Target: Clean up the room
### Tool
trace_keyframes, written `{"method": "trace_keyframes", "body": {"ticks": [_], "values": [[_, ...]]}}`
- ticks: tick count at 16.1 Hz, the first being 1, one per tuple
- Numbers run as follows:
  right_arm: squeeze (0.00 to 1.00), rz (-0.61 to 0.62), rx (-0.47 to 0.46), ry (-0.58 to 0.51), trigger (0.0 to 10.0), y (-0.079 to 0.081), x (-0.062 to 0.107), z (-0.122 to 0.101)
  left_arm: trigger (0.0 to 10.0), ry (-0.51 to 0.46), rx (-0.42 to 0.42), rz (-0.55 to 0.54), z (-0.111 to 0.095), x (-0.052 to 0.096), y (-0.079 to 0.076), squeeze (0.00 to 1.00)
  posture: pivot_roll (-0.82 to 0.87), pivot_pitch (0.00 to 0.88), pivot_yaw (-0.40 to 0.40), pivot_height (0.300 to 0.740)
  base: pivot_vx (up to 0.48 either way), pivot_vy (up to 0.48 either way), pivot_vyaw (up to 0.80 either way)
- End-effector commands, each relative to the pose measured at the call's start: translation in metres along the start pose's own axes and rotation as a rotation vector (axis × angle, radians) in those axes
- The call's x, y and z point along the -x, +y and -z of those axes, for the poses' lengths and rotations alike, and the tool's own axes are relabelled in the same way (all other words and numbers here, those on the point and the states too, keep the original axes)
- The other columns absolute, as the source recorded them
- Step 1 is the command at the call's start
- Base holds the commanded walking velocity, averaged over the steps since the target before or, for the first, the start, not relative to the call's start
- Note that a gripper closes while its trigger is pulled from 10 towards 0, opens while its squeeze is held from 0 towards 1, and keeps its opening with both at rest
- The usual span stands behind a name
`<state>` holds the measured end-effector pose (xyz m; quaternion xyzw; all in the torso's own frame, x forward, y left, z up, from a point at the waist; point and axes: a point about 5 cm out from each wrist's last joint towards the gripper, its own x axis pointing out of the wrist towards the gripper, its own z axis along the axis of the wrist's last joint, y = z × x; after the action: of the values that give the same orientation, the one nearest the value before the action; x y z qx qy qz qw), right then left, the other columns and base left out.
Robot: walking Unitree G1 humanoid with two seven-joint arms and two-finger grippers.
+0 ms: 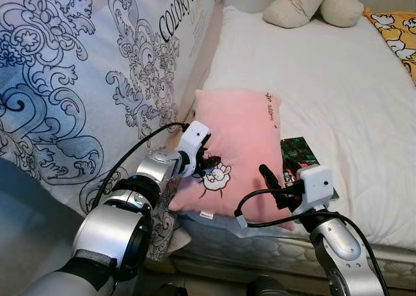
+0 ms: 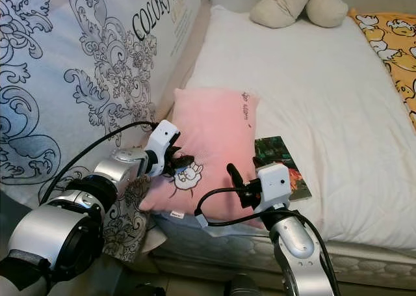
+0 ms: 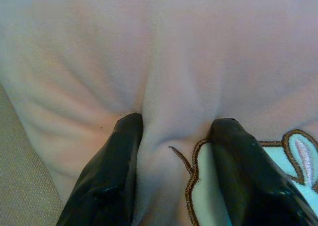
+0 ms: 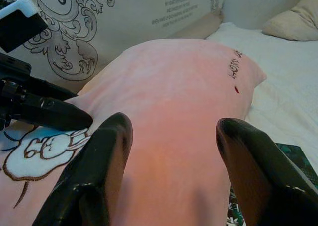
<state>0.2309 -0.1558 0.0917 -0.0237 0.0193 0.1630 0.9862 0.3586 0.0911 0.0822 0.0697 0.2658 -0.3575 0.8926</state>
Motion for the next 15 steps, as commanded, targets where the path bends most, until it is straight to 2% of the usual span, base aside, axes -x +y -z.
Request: {"method": "trace_keyframes", "body": {"ticks": [1,7,11,13,15], "values": [[0.0,0.003,0.006,0.001,10.0,-0.001,-0.002,-0.001,0.0,0.023,0.011,-0.002,0.003,0.0,0.0,0.0,-0.23,0.0,0.073,0.704,0.0,0.0,0.0],[0.0,0.002,0.008,0.001,10.0,-0.002,-0.005,0.0,0.0,-0.022,0.045,-0.016,-0.005,0.001,0.004,0.0,-0.22,0.0,0.074,0.704,0.0,0.0,0.0],[0.0,0.002,0.009,0.001,10.0,-0.002,-0.005,0.0,0.0,-0.055,0.077,0.0,-0.008,-0.001,-0.001,0.0,-0.22,0.0,0.074,0.704,0.0,0.0,0.0],[0.0,0.005,0.009,-0.001,10.0,-0.002,-0.005,-0.001,0.0,-0.088,0.081,-0.008,-0.016,0.001,0.003,0.0,-0.23,0.0,0.075,0.704,0.0,0.0,0.0],[0.0,0.008,0.009,0.001,10.0,-0.002,-0.004,0.0,0.0,-0.138,0.038,-0.055,-0.031,0.008,0.013,0.0,-0.23,0.0,0.076,0.704,0.0,0.0,0.0]]}}
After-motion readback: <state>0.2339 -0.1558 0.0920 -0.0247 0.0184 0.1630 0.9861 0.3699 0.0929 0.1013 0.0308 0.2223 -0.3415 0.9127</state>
